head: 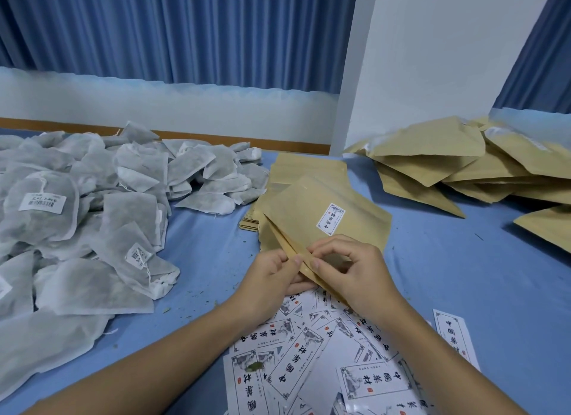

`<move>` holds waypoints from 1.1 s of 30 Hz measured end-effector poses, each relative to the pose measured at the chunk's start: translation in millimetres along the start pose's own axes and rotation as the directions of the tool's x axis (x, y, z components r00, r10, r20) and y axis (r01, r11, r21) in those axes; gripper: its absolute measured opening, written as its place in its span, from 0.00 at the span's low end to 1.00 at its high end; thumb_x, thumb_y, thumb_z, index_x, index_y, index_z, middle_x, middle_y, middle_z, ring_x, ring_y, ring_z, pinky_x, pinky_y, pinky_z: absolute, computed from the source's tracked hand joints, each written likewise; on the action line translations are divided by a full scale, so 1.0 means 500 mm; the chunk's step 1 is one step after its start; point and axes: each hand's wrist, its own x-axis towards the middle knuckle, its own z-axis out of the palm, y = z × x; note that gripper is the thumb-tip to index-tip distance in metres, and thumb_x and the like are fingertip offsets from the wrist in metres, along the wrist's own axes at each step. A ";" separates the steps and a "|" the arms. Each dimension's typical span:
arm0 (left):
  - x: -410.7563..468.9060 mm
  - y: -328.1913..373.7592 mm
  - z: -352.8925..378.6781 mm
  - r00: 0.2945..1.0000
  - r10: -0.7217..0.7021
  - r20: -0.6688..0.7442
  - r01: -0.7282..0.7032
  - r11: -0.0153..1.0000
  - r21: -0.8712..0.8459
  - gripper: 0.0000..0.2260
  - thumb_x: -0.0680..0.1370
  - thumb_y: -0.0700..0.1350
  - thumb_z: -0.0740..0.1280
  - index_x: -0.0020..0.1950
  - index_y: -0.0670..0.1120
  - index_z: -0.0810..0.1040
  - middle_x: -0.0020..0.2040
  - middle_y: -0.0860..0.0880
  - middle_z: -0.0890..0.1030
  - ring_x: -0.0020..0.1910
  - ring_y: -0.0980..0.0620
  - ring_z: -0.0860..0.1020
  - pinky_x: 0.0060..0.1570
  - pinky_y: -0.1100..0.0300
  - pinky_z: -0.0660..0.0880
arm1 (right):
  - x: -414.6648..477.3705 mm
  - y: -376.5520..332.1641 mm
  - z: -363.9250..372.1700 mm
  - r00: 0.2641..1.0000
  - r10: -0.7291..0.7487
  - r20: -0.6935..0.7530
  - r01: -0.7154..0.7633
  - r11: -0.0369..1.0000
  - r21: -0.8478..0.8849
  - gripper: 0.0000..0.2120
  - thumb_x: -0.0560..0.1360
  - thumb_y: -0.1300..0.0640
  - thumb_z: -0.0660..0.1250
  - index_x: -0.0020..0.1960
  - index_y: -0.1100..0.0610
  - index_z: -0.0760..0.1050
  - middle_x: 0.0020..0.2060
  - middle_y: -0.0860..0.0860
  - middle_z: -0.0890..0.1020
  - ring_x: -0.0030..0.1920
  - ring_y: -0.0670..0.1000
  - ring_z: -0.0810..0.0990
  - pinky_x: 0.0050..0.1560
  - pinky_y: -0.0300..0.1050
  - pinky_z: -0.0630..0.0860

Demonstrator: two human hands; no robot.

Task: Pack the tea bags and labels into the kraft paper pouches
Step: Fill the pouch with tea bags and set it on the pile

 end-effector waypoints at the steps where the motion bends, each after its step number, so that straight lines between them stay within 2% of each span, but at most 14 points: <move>1: 0.001 -0.001 0.002 1.000 -0.001 -0.027 0.001 1.000 0.012 0.11 0.85 0.39 0.59 0.50 0.39 0.81 0.44 0.40 0.86 0.50 0.45 0.85 0.48 0.61 0.81 | -0.002 -0.006 0.005 0.999 -0.037 -0.019 0.035 0.997 -0.073 0.05 0.73 0.64 0.75 0.42 0.55 0.84 0.47 0.43 0.85 0.50 0.47 0.83 0.45 0.33 0.72; 7: 0.001 -0.003 0.011 0.982 0.040 -0.184 -0.017 0.992 0.123 0.14 0.85 0.42 0.60 0.41 0.41 0.78 0.36 0.39 0.84 0.40 0.44 0.85 0.40 0.58 0.82 | -0.010 -0.038 0.017 0.979 -0.199 0.051 0.194 0.816 -0.545 0.02 0.77 0.55 0.69 0.49 0.53 0.79 0.51 0.43 0.80 0.48 0.47 0.78 0.38 0.49 0.78; 11: -0.003 0.003 0.016 0.980 0.045 -0.196 0.008 0.965 0.263 0.15 0.85 0.43 0.59 0.41 0.37 0.74 0.30 0.37 0.82 0.32 0.40 0.84 0.31 0.55 0.81 | -0.011 -0.045 0.021 0.983 -0.182 0.001 0.148 0.795 -0.588 0.05 0.79 0.58 0.67 0.45 0.57 0.76 0.42 0.49 0.78 0.34 0.56 0.75 0.34 0.54 0.75; 15: -0.021 -0.003 0.014 0.980 0.088 -0.179 -0.016 0.929 0.369 0.15 0.83 0.42 0.58 0.39 0.39 0.73 0.22 0.40 0.77 0.29 0.41 0.83 0.30 0.54 0.79 | 0.011 -0.026 -0.038 0.956 -0.108 -0.272 -0.063 0.830 -0.553 0.02 0.78 0.61 0.67 0.46 0.59 0.76 0.41 0.52 0.78 0.38 0.58 0.78 0.39 0.57 0.76; 17: -0.024 -0.008 0.014 0.978 0.117 -0.175 -0.049 0.936 0.349 0.15 0.83 0.42 0.59 0.39 0.36 0.73 0.23 0.40 0.76 0.29 0.41 0.82 0.28 0.56 0.76 | 0.000 -0.023 -0.045 0.972 -0.083 -0.220 -0.040 0.862 -0.505 0.02 0.78 0.56 0.68 0.48 0.54 0.78 0.45 0.46 0.80 0.42 0.49 0.79 0.43 0.53 0.78; 19: -0.022 -0.011 0.015 0.978 0.106 -0.180 -0.042 0.945 0.325 0.16 0.83 0.43 0.60 0.38 0.36 0.73 0.24 0.39 0.77 0.30 0.41 0.82 0.28 0.60 0.74 | -0.014 -0.031 -0.020 0.997 -0.021 -0.078 -0.020 0.867 -0.497 0.11 0.78 0.48 0.68 0.60 0.45 0.76 0.55 0.38 0.79 0.50 0.40 0.77 0.49 0.45 0.77; 20: -0.021 -0.010 0.015 0.977 0.097 -0.190 -0.032 0.947 0.320 0.16 0.83 0.43 0.62 0.37 0.37 0.74 0.24 0.38 0.77 0.29 0.40 0.82 0.28 0.60 0.74 | -0.019 -0.033 -0.006 1.000 0.010 -0.007 -0.013 0.852 -0.523 0.15 0.79 0.47 0.66 0.65 0.42 0.72 0.57 0.37 0.79 0.52 0.40 0.77 0.50 0.44 0.76; 22: -0.020 -0.002 0.013 0.968 0.111 -0.223 -0.018 0.924 0.382 0.16 0.80 0.45 0.64 0.33 0.40 0.73 0.24 0.37 0.75 0.24 0.46 0.79 0.26 0.59 0.71 | -0.017 -0.034 0.017 0.996 0.043 0.080 0.016 0.783 -0.622 0.15 0.80 0.51 0.60 0.66 0.42 0.72 0.50 0.43 0.82 0.49 0.51 0.81 0.44 0.48 0.77; 24: -0.024 0.009 0.005 0.949 0.219 -0.224 -0.041 0.796 0.604 0.18 0.76 0.52 0.66 0.32 0.41 0.70 0.25 0.38 0.74 0.20 0.53 0.72 0.24 0.59 0.68 | -0.006 -0.031 0.024 0.993 0.094 0.073 -0.017 0.714 -0.700 0.19 0.80 0.56 0.59 0.68 0.42 0.72 0.43 0.49 0.83 0.43 0.58 0.80 0.41 0.49 0.77; 26: -0.027 0.024 -0.006 0.870 0.470 -0.149 -0.124 0.502 0.856 0.20 0.74 0.53 0.69 0.31 0.44 0.66 0.25 0.46 0.73 0.23 0.51 0.70 0.26 0.55 0.71 | -0.003 -0.032 0.028 0.988 0.142 0.066 -0.045 0.663 -0.747 0.20 0.79 0.57 0.60 0.69 0.44 0.71 0.42 0.50 0.83 0.42 0.59 0.80 0.39 0.48 0.74; 28: -0.029 0.040 -0.004 0.652 0.749 0.121 -0.235 0.048 0.971 0.16 0.73 0.44 0.73 0.31 0.48 0.69 0.30 0.52 0.73 0.30 0.50 0.71 0.28 0.54 0.69 | -0.006 -0.036 0.029 0.986 0.154 0.059 -0.056 0.651 -0.757 0.18 0.79 0.55 0.60 0.67 0.44 0.71 0.41 0.51 0.83 0.41 0.60 0.80 0.38 0.48 0.73; 29: -0.030 0.046 0.003 0.553 0.796 0.248 -0.278 -0.104 0.955 0.11 0.72 0.39 0.73 0.33 0.47 0.73 0.34 0.51 0.75 0.33 0.48 0.71 0.29 0.54 0.68 | -0.006 -0.039 0.030 0.987 0.153 0.053 -0.060 0.649 -0.758 0.17 0.78 0.53 0.58 0.65 0.45 0.72 0.40 0.52 0.83 0.40 0.60 0.79 0.37 0.48 0.73; 31: -0.034 0.048 0.021 0.458 0.800 0.388 -0.348 -0.240 0.906 0.07 0.69 0.32 0.71 0.38 0.43 0.79 0.40 0.47 0.78 0.36 0.45 0.72 0.34 0.54 0.68 | -0.007 -0.039 0.028 0.986 0.162 0.041 -0.075 0.648 -0.758 0.20 0.75 0.49 0.49 0.61 0.46 0.73 0.37 0.52 0.82 0.38 0.61 0.78 0.35 0.48 0.72; 33: -0.045 0.043 0.038 0.501 0.717 0.484 -0.431 -0.278 0.858 0.07 0.69 0.31 0.70 0.40 0.42 0.80 0.40 0.46 0.79 0.38 0.45 0.74 0.40 0.52 0.71 | -0.011 -0.038 0.024 0.982 0.184 0.040 -0.094 0.661 -0.745 0.21 0.72 0.50 0.49 0.60 0.46 0.73 0.36 0.53 0.81 0.38 0.61 0.77 0.35 0.49 0.72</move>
